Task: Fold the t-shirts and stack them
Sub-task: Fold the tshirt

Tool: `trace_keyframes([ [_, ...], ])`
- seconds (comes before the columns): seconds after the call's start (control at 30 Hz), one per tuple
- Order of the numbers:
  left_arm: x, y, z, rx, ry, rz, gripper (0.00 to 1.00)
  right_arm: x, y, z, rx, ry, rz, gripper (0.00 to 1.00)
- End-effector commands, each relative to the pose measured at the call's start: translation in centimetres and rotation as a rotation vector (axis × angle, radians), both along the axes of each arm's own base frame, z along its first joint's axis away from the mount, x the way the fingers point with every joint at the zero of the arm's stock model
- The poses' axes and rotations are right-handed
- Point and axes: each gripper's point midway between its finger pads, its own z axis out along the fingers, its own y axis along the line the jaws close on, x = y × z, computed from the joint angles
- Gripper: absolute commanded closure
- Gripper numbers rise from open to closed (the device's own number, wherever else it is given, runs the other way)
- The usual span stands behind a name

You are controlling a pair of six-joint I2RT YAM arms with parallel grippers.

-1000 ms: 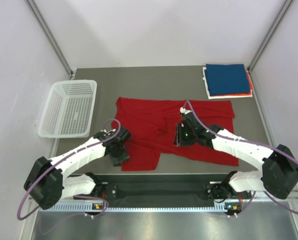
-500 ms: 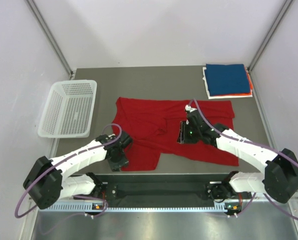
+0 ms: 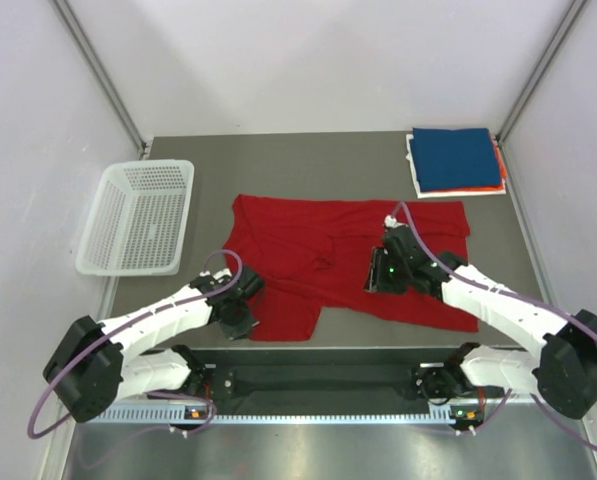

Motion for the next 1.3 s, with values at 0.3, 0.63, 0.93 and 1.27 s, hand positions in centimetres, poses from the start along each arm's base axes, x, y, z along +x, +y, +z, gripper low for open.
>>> trace_keyframes([
  [0.3, 5.5, -2.0, 8.6, -0.075, -0.307, -0.089, 1.0, -2.0, -12.9, 0.0, -0.059, 0.301, -0.727, 0.55],
  [0.63, 6.2, -1.7, 12.5, -0.144, -0.497, -0.176, 1.0, -5.2, -21.5, -1.9, -0.172, 0.578, -1.083, 0.33],
  [0.93, 5.6, -2.5, 14.6, -0.228, -0.566, -0.243, 1.0, -7.2, -24.2, -3.4, -0.193, 0.58, -1.271, 0.55],
  [1.27, 5.8, -2.3, 16.3, -0.244, -0.615, -0.233, 1.0, -7.0, -24.4, -3.7, -0.167, 0.568, -1.364, 0.68],
])
